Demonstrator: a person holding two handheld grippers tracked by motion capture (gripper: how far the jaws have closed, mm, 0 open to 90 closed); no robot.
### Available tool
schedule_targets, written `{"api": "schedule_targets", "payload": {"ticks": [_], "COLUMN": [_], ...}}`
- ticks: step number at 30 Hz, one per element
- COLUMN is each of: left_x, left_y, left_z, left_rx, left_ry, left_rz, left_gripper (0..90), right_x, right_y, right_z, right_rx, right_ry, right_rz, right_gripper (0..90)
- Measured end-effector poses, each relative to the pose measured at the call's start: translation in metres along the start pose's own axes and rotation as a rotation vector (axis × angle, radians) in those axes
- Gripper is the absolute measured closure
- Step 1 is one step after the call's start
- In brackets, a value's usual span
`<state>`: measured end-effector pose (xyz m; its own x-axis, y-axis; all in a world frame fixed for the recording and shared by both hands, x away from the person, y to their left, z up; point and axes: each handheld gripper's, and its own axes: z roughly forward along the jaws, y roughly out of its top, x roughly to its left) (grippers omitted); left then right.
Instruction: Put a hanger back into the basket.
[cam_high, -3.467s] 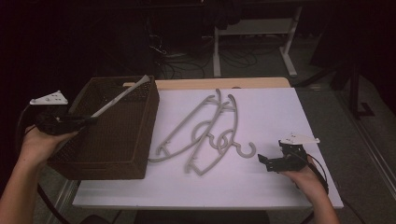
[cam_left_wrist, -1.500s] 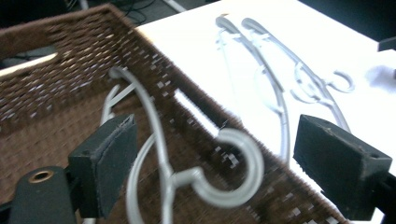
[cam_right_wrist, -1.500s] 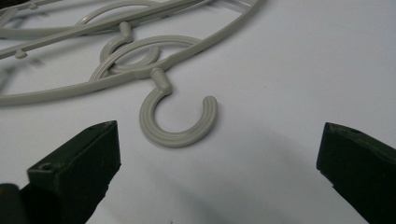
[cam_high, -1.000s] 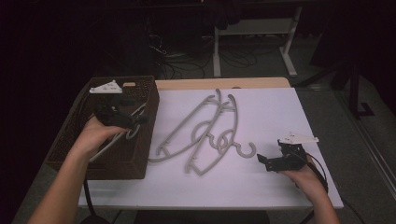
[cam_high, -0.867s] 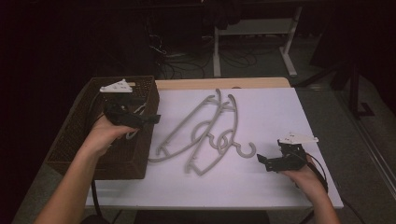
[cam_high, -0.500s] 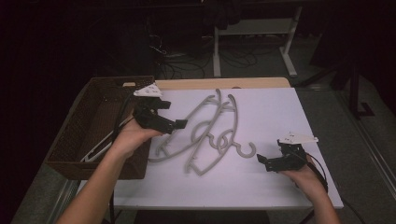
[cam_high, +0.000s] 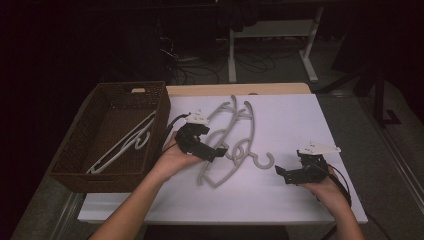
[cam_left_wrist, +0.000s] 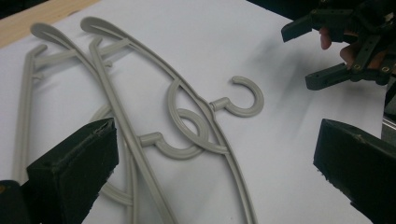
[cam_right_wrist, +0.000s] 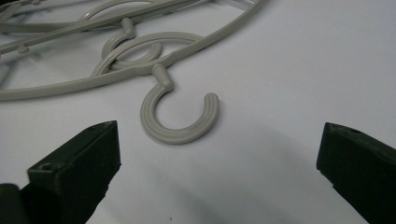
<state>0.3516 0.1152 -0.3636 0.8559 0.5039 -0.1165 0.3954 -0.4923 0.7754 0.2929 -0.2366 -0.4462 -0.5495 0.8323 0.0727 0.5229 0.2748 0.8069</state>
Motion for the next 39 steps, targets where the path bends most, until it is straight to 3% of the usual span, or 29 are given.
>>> {"api": "schedule_targets", "payload": {"ticks": [8, 13, 22, 27, 29, 38, 39], "left_x": [-0.003, -0.003, 0.000, 0.002, 0.003, 0.006, 0.006], "left_y": [-0.013, -0.019, -0.027, -0.030, -0.030, -0.031, -0.031], "left_z": [0.016, 0.020, 0.020, 0.020, 0.019, 0.016, 0.015], "left_rx": [0.037, 0.053, 0.066, 0.072, 0.074, 0.068, 0.066], "left_ry": [-0.019, -0.024, -0.017, -0.015, -0.013, -0.006, -0.004], "left_rz": [0.005, 0.005, -0.004, -0.009, -0.010, -0.014, -0.014], "left_gripper": [0.0, 0.0, 0.0, 0.0, 0.0, 0.0, 0.0], "right_x": [0.004, 0.003, 0.005, -0.004, -0.009, -0.015, -0.014], "right_y": [0.005, 0.012, 0.034, 0.043, 0.044, 0.033, 0.031], "right_z": [0.006, 0.008, 0.027, 0.041, 0.048, 0.059, 0.060], "right_rx": [0.027, 0.050, 0.113, 0.145, 0.157, 0.242, 0.255], "right_ry": [0.007, -0.012, -0.015, -0.056, -0.050, -0.007, 0.021], "right_rz": [0.004, 0.029, 0.006, -0.002, 0.006, 0.016, 0.021], "right_gripper": [4.8, 26.7, 60.1, 80.8, 85.6, 88.8, 89.1]}}
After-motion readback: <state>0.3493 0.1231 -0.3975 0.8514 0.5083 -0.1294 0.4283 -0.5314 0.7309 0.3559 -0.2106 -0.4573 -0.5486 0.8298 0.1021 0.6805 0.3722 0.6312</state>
